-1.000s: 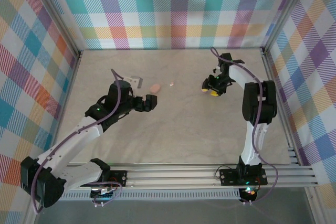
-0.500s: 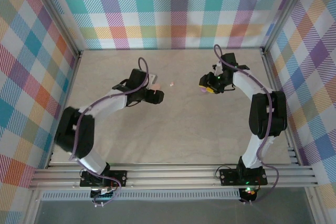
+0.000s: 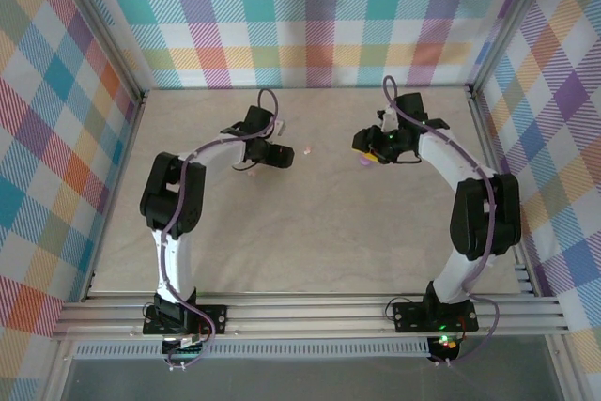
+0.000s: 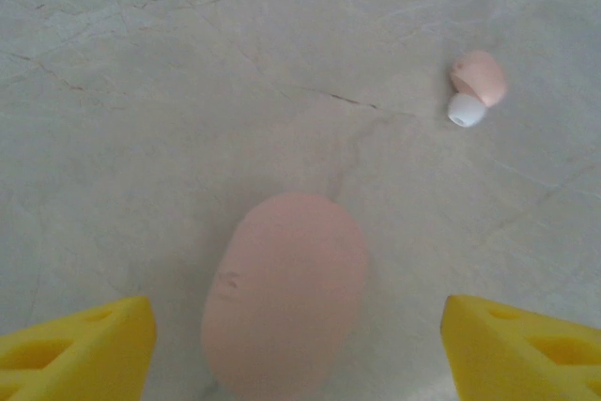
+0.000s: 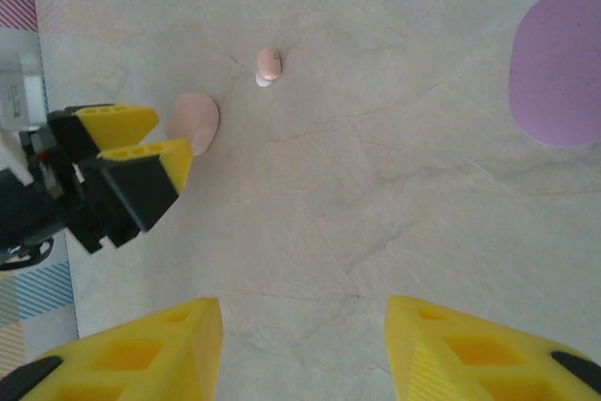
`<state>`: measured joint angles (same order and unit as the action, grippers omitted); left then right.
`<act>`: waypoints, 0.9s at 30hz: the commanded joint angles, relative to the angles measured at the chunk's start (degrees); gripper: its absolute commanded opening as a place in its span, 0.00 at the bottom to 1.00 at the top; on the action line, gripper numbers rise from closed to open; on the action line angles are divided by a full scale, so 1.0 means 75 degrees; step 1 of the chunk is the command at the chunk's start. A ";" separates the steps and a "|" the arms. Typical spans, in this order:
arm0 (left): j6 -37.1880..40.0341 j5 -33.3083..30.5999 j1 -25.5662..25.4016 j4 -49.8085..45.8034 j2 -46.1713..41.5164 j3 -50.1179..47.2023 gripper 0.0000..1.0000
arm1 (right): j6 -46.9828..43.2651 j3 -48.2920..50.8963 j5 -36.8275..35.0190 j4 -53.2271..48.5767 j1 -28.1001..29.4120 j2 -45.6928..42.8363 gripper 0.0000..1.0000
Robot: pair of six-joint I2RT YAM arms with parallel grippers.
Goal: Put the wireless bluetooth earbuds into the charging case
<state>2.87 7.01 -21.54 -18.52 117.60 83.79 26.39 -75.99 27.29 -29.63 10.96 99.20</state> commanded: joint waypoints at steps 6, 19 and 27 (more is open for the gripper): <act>0.0097 0.0226 0.0048 -0.0459 0.0624 0.0516 0.77 | 0.0029 0.0305 0.0018 -0.0058 0.0016 -0.0613 0.50; 0.0237 0.0339 -0.0066 -0.0280 0.0624 0.0208 0.53 | 0.0038 0.0361 -0.0006 -0.0114 0.0016 -0.1004 0.51; 0.0517 0.0158 -0.0411 -0.0216 0.0339 -0.0215 0.39 | 0.0300 0.0570 0.0282 0.0165 0.0015 -0.1118 0.52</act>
<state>5.32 7.42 -22.65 -17.98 121.32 84.71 27.59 -72.73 27.42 -29.41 10.96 92.12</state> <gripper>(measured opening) 0.435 0.522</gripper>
